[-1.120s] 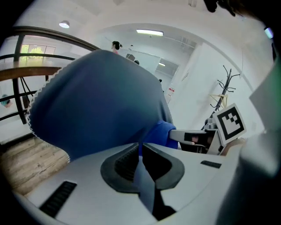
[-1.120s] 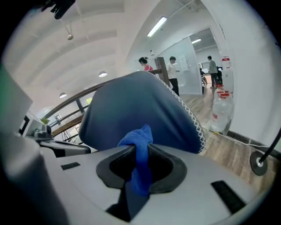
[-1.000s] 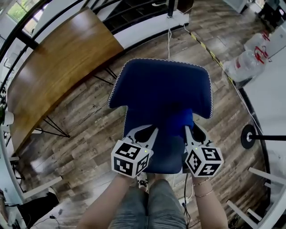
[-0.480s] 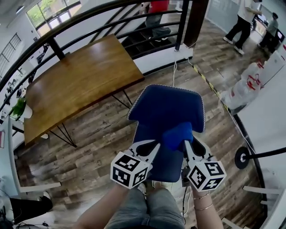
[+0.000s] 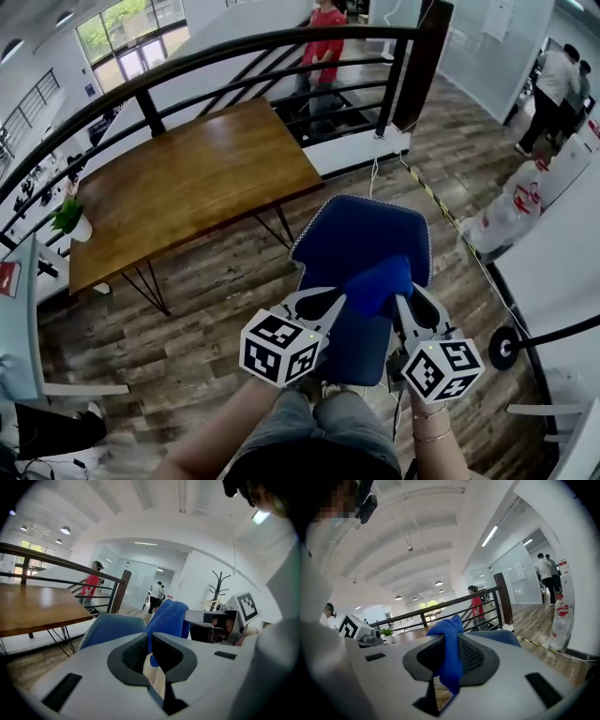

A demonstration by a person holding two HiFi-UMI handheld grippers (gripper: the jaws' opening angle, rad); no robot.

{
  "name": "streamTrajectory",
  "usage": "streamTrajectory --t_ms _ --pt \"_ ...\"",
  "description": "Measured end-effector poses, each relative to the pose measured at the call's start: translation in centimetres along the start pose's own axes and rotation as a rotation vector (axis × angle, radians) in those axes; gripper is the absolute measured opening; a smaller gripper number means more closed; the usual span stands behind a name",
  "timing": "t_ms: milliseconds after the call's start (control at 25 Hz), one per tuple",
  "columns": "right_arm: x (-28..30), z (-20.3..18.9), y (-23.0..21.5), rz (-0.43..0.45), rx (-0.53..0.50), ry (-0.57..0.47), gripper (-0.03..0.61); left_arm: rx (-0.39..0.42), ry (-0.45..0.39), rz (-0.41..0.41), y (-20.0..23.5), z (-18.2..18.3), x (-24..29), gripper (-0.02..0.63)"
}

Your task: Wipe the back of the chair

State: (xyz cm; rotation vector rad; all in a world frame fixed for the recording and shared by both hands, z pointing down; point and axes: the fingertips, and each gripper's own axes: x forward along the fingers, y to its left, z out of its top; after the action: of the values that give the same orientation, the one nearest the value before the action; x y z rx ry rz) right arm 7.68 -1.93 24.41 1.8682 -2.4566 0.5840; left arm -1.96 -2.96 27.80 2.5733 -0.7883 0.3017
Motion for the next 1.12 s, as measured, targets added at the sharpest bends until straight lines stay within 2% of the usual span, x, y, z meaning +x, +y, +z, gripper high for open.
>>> streamTrajectory --t_ms 400,880,1120 --pt "-1.0 0.7 3.8 0.072 -0.068 -0.011 0.080 0.013 -0.046 -0.020 -0.6 1.6 -2.8 0.037" --pt "-1.1 -0.8 4.8 0.102 -0.104 0.053 0.078 -0.032 -0.049 -0.013 -0.3 0.7 -2.9 0.037" --pt "-2.3 -1.1 3.3 0.097 -0.130 0.091 0.078 -0.045 -0.039 -0.012 -0.8 0.2 -2.1 0.037"
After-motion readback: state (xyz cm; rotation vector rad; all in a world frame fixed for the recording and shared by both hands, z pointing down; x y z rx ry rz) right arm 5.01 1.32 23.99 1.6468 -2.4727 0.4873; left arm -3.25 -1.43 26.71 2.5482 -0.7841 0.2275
